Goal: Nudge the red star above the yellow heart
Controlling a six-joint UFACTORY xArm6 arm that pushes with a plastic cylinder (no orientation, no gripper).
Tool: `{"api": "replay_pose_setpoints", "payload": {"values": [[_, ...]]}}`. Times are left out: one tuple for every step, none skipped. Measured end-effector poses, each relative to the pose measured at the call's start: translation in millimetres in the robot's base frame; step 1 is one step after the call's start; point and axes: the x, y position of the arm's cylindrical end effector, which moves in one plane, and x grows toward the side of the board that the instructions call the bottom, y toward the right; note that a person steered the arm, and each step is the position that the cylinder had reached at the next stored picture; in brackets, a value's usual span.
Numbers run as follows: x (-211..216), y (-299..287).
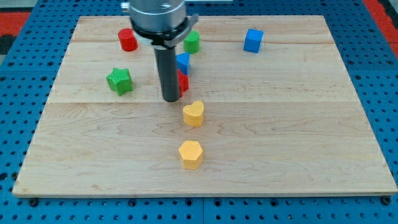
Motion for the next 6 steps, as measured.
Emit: {"api": "replay_pose_setpoints", "payload": {"values": [[-8,-48],[-39,-49],[-46,2],[-41,11],[13,-14],[68,10]]}}
